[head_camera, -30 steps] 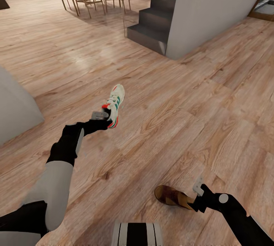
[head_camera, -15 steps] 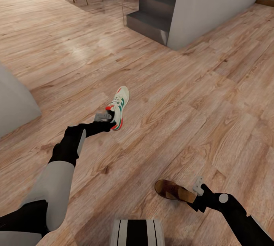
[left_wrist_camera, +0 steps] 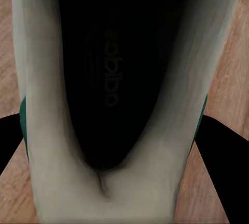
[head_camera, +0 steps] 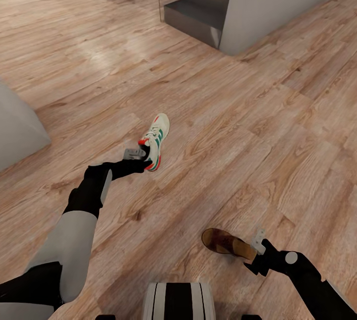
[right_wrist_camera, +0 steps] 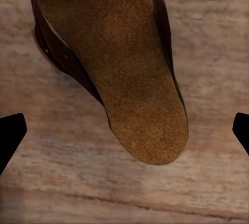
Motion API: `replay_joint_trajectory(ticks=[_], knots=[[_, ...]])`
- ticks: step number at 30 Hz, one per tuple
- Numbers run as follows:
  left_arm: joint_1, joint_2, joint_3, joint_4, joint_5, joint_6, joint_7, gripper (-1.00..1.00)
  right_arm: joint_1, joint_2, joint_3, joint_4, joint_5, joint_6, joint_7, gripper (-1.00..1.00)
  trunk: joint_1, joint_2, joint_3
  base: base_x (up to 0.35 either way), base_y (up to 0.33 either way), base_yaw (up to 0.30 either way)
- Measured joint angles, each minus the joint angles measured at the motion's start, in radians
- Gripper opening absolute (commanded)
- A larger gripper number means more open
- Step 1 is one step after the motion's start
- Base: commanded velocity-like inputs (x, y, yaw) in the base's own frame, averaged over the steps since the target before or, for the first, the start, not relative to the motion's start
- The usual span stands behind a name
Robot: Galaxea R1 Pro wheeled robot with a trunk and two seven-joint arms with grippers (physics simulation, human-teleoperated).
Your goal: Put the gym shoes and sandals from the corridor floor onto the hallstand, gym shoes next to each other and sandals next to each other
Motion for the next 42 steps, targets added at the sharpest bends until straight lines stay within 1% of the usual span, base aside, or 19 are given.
replay_joint_trajectory(ticks=[2,7,10,13,14,18,20,30,35,41,42], knots=[[0.0,0.0,0.0,0.0,0.0,0.0,0.0,-1.0,0.0,0.0,0.0,0.0,0.0,0.0,0.0,1.0,0.0,0.0,-0.001,0.0,0.0,0.0],[0.001,0.0,0.0,0.001,-0.002,-0.001,-0.002,-1.0,0.0,-0.001,0.0,0.0,0.0,0.0,-0.001,1.0,0.002,-0.001,-0.021,0.0,0.0,0.0],[0.002,0.0,0.0,0.001,0.0,-0.001,-0.003,-1.0,0.0,-0.001,0.0,0.0,0.001,0.0,-0.004,1.0,0.002,-0.001,-0.021,0.0,0.0,0.0],[0.002,0.0,0.0,0.001,0.0,-0.002,-0.002,-1.0,0.0,-0.001,0.003,-0.001,0.001,0.001,-0.044,1.0,0.002,-0.001,-0.021,0.0,0.0,0.0],[0.002,0.0,0.0,0.001,0.0,-0.002,-0.002,-1.0,0.0,-0.001,0.005,-0.001,0.0,0.001,-0.072,1.0,0.002,-0.001,-0.021,0.0,0.0,0.0],[0.002,0.001,0.0,0.002,-0.001,-0.003,-0.001,-1.0,-0.001,0.001,0.01,-0.001,-0.001,0.002,-0.134,1.0,0.002,-0.001,-0.021,0.0,0.0,0.0],[0.002,0.001,0.0,0.002,-0.001,-0.003,-0.001,-1.0,-0.001,0.001,0.011,0.0,-0.001,0.002,-0.151,1.0,0.002,-0.001,-0.021,0.0,0.0,0.0],[0.003,0.002,0.0,0.003,0.0,-0.003,-0.001,-1.0,-0.001,0.004,0.012,-0.001,-0.002,0.001,-0.172,1.0,0.002,-0.001,-0.021,0.0,0.0,0.0],[0.003,0.002,0.0,0.003,-0.003,-0.004,-0.001,-1.0,-0.001,0.005,0.012,-0.006,-0.002,0.001,-0.173,1.0,0.005,-0.002,-0.041,0.0,0.0,0.011],[0.003,0.002,0.0,0.003,-0.003,-0.003,-0.001,-1.0,-0.002,0.005,0.011,-0.019,-0.001,0.002,-0.173,1.0,0.007,-0.004,-0.07,0.0,0.0,0.107],[0.003,0.002,0.0,0.003,0.0,-0.003,-0.001,-1.0,-0.002,0.005,0.011,-0.02,-0.001,0.002,-0.173,1.0,0.007,-0.004,-0.071,0.0,0.0,0.138]])
